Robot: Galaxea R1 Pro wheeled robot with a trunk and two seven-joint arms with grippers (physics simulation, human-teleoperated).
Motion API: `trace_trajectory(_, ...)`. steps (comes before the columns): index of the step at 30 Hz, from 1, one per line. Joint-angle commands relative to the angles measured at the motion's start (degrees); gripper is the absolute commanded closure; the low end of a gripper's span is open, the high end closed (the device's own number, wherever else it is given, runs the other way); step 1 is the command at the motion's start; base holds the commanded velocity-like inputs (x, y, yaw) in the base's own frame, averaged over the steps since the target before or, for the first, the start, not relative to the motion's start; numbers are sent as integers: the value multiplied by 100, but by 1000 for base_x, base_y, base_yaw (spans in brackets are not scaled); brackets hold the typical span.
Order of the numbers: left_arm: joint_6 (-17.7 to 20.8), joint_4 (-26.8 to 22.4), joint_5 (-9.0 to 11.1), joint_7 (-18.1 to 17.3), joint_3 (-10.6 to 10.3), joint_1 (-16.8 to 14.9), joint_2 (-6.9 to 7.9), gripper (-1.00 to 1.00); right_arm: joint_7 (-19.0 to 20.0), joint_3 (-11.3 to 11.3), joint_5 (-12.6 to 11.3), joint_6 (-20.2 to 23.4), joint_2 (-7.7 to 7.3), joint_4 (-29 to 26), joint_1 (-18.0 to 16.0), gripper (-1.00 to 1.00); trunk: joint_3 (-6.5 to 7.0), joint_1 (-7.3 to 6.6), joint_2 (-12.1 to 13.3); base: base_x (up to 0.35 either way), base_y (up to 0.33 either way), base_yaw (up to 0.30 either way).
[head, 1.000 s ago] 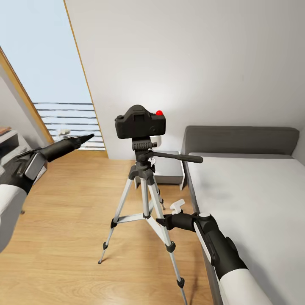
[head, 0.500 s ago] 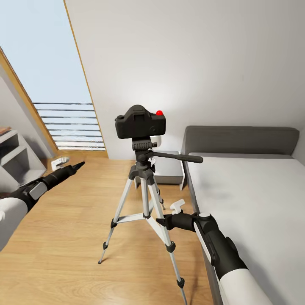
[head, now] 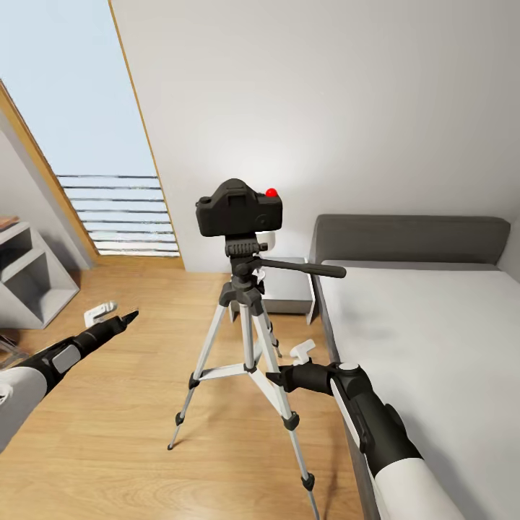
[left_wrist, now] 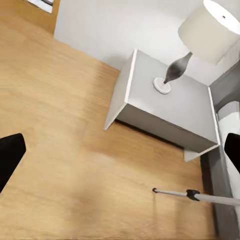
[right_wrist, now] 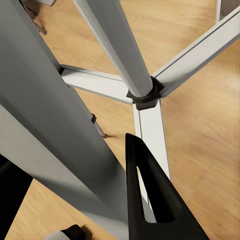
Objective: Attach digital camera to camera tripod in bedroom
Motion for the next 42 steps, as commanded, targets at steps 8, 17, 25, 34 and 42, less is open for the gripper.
trace_trajectory(8,-17,22,91,1721,-21,711,-213,-100,37,-12,118,-25,3,-6,-4,100,-11,4,-11,0,0,0)
trace_trajectory(17,15,24,102,2172,-21,1492,-606,-100,37,-12,118,-23,3,-6,-4,100,-11,4,-11,0,0,0)
trace_trajectory(25,163,27,98,3330,-21,2244,-791,-100,33,-12,120,-23,3,-6,-4,100,-11,4,-11,0,0,0)
trace_trajectory(34,649,25,94,3900,-21,3226,-977,-100,34,-12,126,-23,3,-6,-4,100,-11,4,-11,0,0,0)
trace_trajectory(42,855,24,71,3927,-21,3954,-1149,-100,34,-12,126,-23,3,-6,-4,100,-11,4,-11,0,0,0)
